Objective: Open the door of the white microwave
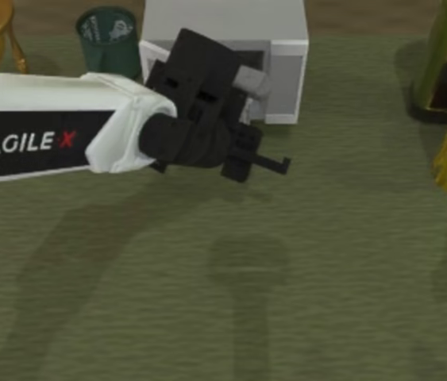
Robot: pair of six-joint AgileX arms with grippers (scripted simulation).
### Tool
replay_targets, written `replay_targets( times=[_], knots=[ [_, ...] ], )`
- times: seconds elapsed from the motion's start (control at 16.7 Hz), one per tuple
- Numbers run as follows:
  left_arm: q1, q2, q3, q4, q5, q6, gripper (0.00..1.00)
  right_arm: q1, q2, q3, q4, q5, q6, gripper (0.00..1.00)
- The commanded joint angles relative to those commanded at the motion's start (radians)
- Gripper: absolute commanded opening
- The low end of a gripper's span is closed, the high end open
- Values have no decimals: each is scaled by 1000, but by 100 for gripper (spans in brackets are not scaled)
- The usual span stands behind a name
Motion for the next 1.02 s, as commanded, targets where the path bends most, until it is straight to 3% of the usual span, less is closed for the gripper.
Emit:
replay_targets(
  times=[0.36, 1.02],
  knots=[
    [24, -24, -33, 10, 29, 49, 0, 0, 0, 0, 0, 0, 0, 100],
    [25, -25, -34, 11, 30, 51, 0, 0, 0, 0, 0, 0, 0, 100]
  ],
)
